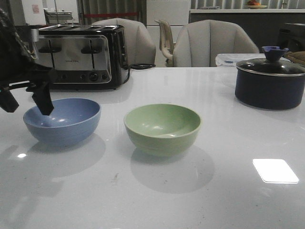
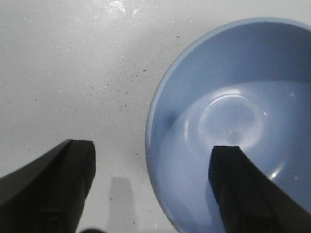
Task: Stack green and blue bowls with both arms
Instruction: 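Move the left gripper to the blue bowl rim and grasp it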
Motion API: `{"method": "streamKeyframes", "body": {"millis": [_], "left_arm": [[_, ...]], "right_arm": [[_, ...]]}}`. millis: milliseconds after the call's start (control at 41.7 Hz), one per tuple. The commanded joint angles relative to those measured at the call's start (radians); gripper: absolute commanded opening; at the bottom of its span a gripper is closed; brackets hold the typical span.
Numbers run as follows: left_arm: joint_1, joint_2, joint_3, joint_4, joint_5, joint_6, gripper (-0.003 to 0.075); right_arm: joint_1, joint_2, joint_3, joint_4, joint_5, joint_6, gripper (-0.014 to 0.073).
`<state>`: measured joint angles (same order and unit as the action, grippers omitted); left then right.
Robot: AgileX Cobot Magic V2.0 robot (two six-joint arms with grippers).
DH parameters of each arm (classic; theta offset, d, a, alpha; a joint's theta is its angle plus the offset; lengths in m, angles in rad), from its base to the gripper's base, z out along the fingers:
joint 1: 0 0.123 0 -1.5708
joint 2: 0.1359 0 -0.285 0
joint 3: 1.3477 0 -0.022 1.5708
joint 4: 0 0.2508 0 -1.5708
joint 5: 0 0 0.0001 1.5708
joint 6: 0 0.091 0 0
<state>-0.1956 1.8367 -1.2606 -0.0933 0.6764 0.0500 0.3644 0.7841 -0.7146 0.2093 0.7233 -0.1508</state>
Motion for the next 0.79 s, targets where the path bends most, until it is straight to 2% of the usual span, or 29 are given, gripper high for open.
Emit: {"method": "streamKeyframes", "body": {"millis": [0, 144, 503, 767], "left_arm": [[-0.006, -0.019, -0.038, -0.012, -0.06, 0.005, 0.0517], [-0.006, 0.0, -0.038, -0.012, -0.075, 0.005, 0.0417], [-0.006, 0.0, -0.041, -0.012, -0.05, 0.005, 0.0097], [-0.006, -0.046, -0.125, 0.028, 0.077, 0.005, 0.0102]], "right_arm": [[0.0, -0.008, -0.027, 0.003, -0.059, -0.011, 0.0356], [0.0, -0.008, -0.027, 0.003, -0.059, -0.011, 0.0356], [0.0, -0.008, -0.027, 0.003, -0.058, -0.011, 0.0356], [0.0, -0.008, -0.027, 0.003, -0.056, -0.011, 0.0356]]}}
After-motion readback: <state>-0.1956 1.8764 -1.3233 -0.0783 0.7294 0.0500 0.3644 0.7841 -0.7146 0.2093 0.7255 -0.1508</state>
